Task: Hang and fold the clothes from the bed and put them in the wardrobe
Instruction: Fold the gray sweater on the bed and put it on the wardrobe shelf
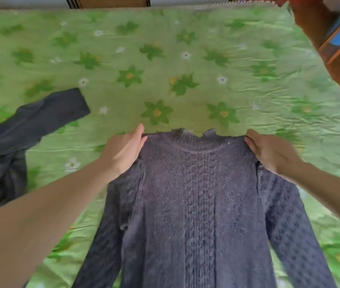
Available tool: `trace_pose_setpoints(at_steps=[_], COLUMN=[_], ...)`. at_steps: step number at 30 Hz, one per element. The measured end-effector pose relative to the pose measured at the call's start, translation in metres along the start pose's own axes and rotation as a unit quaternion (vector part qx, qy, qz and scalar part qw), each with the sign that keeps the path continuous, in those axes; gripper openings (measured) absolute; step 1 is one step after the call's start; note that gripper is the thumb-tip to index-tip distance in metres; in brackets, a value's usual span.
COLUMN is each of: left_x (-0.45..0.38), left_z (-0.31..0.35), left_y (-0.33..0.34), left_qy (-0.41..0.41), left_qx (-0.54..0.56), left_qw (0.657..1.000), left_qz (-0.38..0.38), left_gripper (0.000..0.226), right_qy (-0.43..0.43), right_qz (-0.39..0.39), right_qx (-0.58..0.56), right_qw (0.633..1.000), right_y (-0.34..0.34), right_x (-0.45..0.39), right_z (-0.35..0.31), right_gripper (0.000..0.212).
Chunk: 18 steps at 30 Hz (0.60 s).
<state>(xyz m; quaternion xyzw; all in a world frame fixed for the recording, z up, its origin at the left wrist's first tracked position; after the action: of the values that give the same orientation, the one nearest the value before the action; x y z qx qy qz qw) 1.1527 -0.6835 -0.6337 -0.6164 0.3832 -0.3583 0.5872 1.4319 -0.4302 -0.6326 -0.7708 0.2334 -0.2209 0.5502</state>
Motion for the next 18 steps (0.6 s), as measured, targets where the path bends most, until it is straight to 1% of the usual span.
trace_pose_setpoints(at_steps=[3, 5, 7, 8, 9, 10, 12, 14, 18], left_x=[-0.023, -0.023, -0.015, -0.011, -0.007, -0.003, 0.005, 0.009, 0.008], left_z=[-0.001, 0.014, 0.044, 0.062, 0.077, 0.089, 0.1, 0.096, 0.081], left_y=[0.036, 0.06, 0.075, 0.082, 0.09, 0.099, 0.116, 0.127, 0.142], left_qy=[-0.082, -0.099, -0.061, -0.033, -0.01, 0.004, 0.013, 0.02, 0.036], left_qx=[-0.006, -0.031, -0.029, -0.02, -0.011, -0.003, -0.005, -0.02, -0.04], left_qw=[0.997, 0.994, 0.996, 0.998, 0.999, 1.0, 1.0, 0.999, 0.998], left_qz=[0.01, 0.019, 0.049, 0.054, 0.048, 0.03, -0.007, -0.014, -0.014], left_gripper=[0.026, 0.034, 0.044, 0.05, 0.055, 0.06, 0.07, 0.076, 0.083], right_qy=[0.064, 0.046, -0.027, -0.065, -0.084, -0.078, -0.026, 0.013, 0.02], right_qz=[0.053, 0.067, 0.05, 0.034, 0.011, -0.014, -0.041, -0.041, -0.018], right_qx=[0.038, 0.06, 0.031, 0.021, 0.018, 0.019, 0.016, 0.008, 0.0], right_qw=[0.996, 0.995, 0.998, 0.997, 0.996, 0.997, 0.999, 0.999, 1.0], right_y=[0.02, 0.042, 0.07, 0.085, 0.101, 0.117, 0.143, 0.161, 0.177], right_x=[-0.029, -0.033, -0.025, -0.017, -0.01, -0.003, 0.008, 0.015, 0.014], right_z=[0.01, -0.002, -0.027, -0.039, -0.048, -0.049, -0.039, -0.025, -0.017], right_gripper=[0.037, 0.038, 0.047, 0.05, 0.054, 0.059, 0.07, 0.074, 0.073])
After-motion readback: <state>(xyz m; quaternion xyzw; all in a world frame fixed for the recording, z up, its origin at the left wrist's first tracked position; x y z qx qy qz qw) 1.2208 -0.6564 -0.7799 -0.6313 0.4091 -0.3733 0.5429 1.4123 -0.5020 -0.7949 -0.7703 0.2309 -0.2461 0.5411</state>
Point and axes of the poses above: each hand's wrist, its own x-axis away from the middle knuckle, its own y-axis out of the palm, z = x × y, the point moved 8 cm from there along -x, towards the middle knuckle, and after that the axes turned 11 degrees about -x, right-handed, at the moved point
